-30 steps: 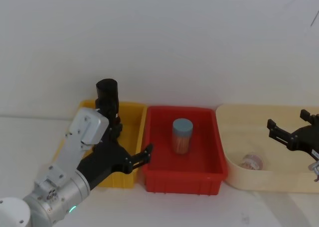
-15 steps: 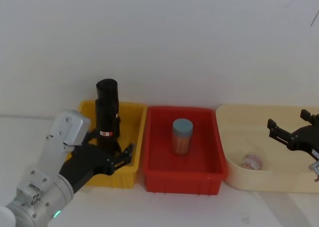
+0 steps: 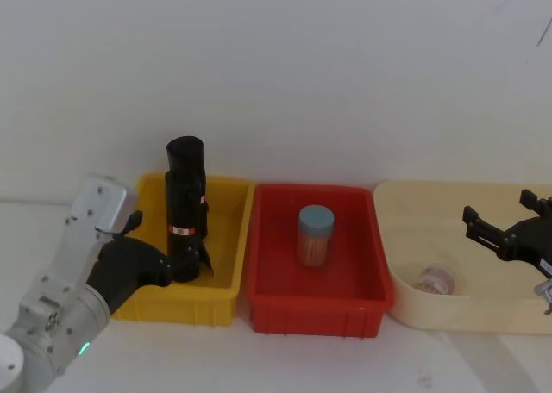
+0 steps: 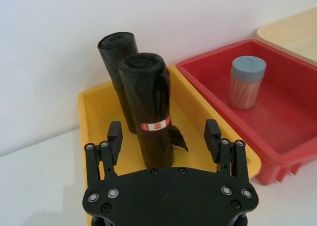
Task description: Pick up the garbage bag with the one hand and transfer it to the other hand.
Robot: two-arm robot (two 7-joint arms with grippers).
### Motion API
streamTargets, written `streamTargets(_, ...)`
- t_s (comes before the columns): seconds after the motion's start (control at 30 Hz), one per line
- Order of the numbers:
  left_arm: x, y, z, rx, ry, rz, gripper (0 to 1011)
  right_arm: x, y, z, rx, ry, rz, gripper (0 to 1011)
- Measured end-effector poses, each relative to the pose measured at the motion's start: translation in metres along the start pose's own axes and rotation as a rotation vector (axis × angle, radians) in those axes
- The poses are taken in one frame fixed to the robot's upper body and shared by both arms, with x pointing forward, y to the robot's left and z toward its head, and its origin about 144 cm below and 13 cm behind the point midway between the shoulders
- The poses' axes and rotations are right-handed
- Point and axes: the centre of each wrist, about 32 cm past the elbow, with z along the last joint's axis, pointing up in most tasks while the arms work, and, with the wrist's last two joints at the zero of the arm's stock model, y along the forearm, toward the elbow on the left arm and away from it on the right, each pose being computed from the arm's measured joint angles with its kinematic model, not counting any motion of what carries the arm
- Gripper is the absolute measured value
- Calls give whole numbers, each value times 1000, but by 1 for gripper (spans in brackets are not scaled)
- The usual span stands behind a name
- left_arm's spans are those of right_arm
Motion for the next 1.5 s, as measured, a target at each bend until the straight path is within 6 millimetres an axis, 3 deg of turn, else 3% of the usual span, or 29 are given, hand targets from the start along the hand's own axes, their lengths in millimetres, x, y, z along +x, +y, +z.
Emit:
streamTargets(0.93,41,-74,4,31,-1,-109,997,0,0,0,0,0,0,999)
streamTargets(1.17,44,-86,5,37,5,-135,885,0,0,0,0,0,0,999)
streamTargets(1.5,47,-95,6,41,9,-156,575,0,0,0,0,0,0,1000)
